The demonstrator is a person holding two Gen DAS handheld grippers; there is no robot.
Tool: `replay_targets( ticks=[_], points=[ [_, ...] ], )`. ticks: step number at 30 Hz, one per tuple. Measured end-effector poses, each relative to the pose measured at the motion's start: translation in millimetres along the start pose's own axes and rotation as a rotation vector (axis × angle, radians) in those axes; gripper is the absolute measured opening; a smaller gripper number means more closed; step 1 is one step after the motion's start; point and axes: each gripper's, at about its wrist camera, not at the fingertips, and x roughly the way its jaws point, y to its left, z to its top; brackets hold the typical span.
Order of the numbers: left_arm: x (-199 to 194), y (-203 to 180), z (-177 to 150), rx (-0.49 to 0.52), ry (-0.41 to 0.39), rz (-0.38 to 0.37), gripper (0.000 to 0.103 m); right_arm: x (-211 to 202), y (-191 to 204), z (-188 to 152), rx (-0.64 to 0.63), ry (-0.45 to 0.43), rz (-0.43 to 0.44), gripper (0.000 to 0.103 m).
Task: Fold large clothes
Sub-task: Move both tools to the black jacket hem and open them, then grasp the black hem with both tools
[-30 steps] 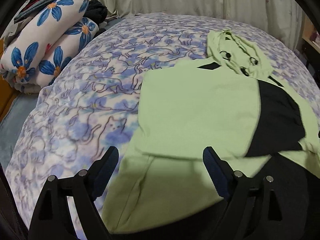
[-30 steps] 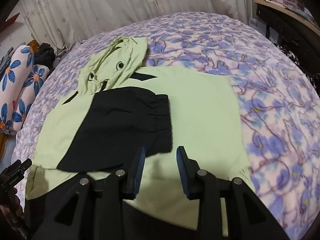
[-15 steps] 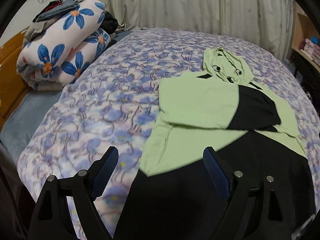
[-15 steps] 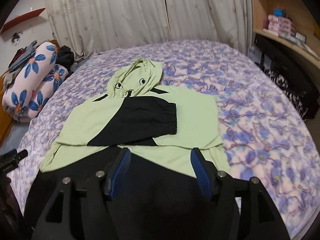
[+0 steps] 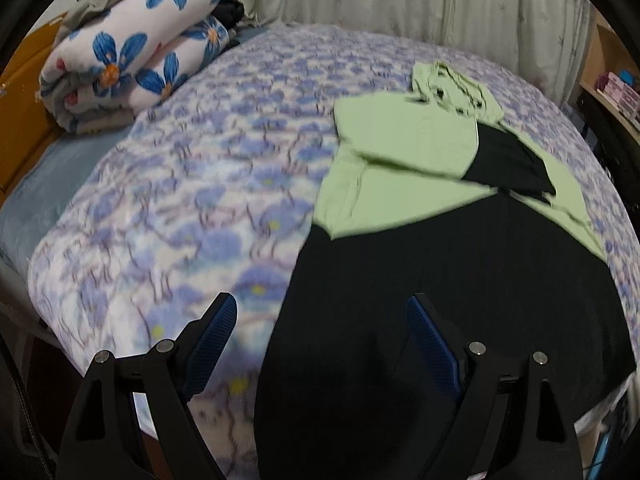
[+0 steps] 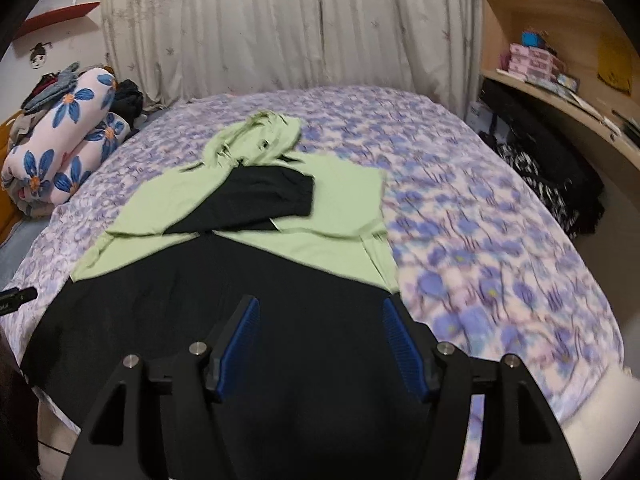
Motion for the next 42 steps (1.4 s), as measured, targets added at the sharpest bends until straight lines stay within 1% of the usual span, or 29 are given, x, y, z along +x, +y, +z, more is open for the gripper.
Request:
replay_targets(
  ticks=[5, 7, 10, 12, 15, 17, 19, 20, 21, 22, 23, 25, 27, 31, 35, 37, 38, 39, 40, 41, 42],
  points=[
    [14, 6, -21, 0.001, 0.043, -0.027, 0.086, 14, -32, -27, 0.072, 0.097, -0.014, 0.064],
    [22, 12, -27, -0.019, 0.062, -0.034, 0.086, 19, -47, -39, 0.108, 0.129, -0.024, 0.064],
    [38, 21, -32, -0.055, 0.101, -0.046, 0.086, 24, -66, -52, 0.160, 0.155, -0.010, 0.064],
    [46, 23, -33, -0.053, 0.112, -0.048, 0.086, 31, -76, -59, 0.194, 0.182, -0.002, 0.064],
    [51, 20, -32, -0.031, 0.104, -0.051, 0.089, 43, -90, -69, 0.255, 0.225, 0.064, 0.064],
    [54, 18, -31, -0.016, 0.108, -0.052, 0.091, 51, -95, -76, 0.293, 0.258, 0.137, 0.064],
    [56, 18, -30, -0.014, 0.110, -0.070, 0.092, 53, -95, -78, 0.301, 0.273, 0.187, 0.064],
    [57, 19, -29, -0.015, 0.112, -0.077, 0.092, 54, -94, -78, 0.300, 0.282, 0.227, 0.064],
    [58, 21, -29, -0.019, 0.117, -0.091, 0.092, 54, -92, -78, 0.303, 0.288, 0.261, 0.062],
    [59, 23, -28, -0.026, 0.122, -0.109, 0.092, 55, -90, -77, 0.306, 0.298, 0.300, 0.057],
    [60, 24, -28, -0.028, 0.125, -0.121, 0.092, 55, -88, -76, 0.302, 0.305, 0.324, 0.055],
    [62, 28, -28, -0.024, 0.135, -0.156, 0.092, 56, -86, -74, 0.293, 0.320, 0.347, 0.052],
    [62, 30, -28, -0.015, 0.143, -0.182, 0.092, 61, -87, -74, 0.291, 0.348, 0.355, 0.052],
    [64, 31, -28, 0.014, 0.162, -0.219, 0.092, 71, -93, -76, 0.300, 0.380, 0.337, 0.041],
    [70, 26, -28, 0.053, 0.187, -0.228, 0.098, 79, -92, -78, 0.299, 0.399, 0.330, 0.041],
    [74, 22, -26, 0.069, 0.199, -0.214, 0.098, 83, -89, -77, 0.282, 0.402, 0.313, 0.041],
    [75, 20, -26, 0.074, 0.204, -0.206, 0.097, 83, -86, -76, 0.267, 0.399, 0.303, 0.038],
    [76, 17, -25, 0.083, 0.210, -0.192, 0.096, 82, -83, -75, 0.255, 0.396, 0.293, 0.036],
    [75, 14, -24, 0.089, 0.210, -0.181, 0.084, 83, -82, -75, 0.251, 0.394, 0.288, 0.030],
    [74, 13, -23, 0.089, 0.208, -0.179, 0.063, 81, -81, -73, 0.251, 0.387, 0.294, 0.020],
    [72, 10, -21, 0.089, 0.208, -0.180, 0.050, 79, -82, -72, 0.256, 0.380, 0.318, 0.012]
  ],
)
